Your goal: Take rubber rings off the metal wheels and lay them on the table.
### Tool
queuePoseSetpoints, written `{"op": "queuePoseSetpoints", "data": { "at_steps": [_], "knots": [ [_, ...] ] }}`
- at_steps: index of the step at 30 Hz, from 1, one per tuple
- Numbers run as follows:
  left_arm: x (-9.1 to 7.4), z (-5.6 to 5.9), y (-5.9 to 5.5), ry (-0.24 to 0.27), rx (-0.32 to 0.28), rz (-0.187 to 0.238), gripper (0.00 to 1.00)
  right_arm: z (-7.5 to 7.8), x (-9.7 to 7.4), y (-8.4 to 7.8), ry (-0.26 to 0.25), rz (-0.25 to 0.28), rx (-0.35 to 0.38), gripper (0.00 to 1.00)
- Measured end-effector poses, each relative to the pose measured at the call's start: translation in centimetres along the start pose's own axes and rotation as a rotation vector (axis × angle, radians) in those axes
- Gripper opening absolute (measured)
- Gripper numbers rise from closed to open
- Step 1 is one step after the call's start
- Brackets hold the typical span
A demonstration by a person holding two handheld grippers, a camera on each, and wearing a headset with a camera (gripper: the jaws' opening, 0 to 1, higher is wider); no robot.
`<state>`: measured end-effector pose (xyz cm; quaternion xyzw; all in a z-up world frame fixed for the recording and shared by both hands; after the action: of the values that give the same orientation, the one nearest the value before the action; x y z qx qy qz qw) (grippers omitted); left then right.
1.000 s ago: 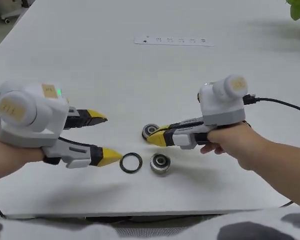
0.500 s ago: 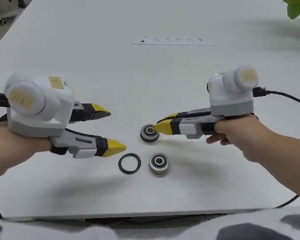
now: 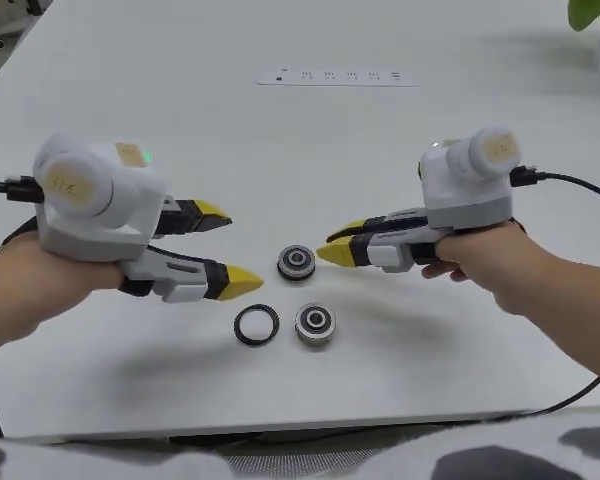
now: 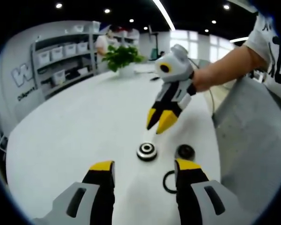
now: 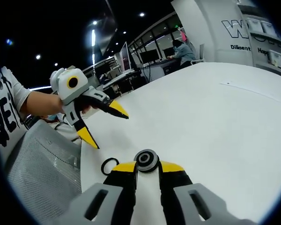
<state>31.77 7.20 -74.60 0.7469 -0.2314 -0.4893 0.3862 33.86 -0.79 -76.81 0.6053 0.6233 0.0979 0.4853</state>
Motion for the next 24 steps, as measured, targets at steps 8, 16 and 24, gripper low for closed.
{"op": "queuePoseSetpoints", "data": {
  "at_steps": [8,16,24],
  "knots": [
    [1.0,-0.2,-0.2,-0.011,-0.006,-0.01,0.5,0.6,0.4,-0.9,-0.016,-0.033,-0.054,0.18],
    [1.9,-0.1,-0.5,-0.021,-0.013,-0.022,0.49,0.9,0.8,-1.4,-0.028,-0.055,-0.102,0.22],
    [2.7,0.0,-0.5,-0.03,-0.022,-0.026,0.48,0.4,1.6,-2.2,-0.013,-0.093,-0.177,0.23]
  ]
}}
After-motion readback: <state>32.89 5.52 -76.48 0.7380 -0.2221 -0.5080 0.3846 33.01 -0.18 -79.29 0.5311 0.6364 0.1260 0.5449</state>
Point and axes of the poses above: the centre of the closed fingertips' face, and the gripper's own axes: x roughly forward along the fingers, z roughly to its right, y roughly out of its top, the point moved 1 cm from there along -x, roughly backward along the fingers, and after that the axes turned 14 degrees about x, right-handed, at the moved point
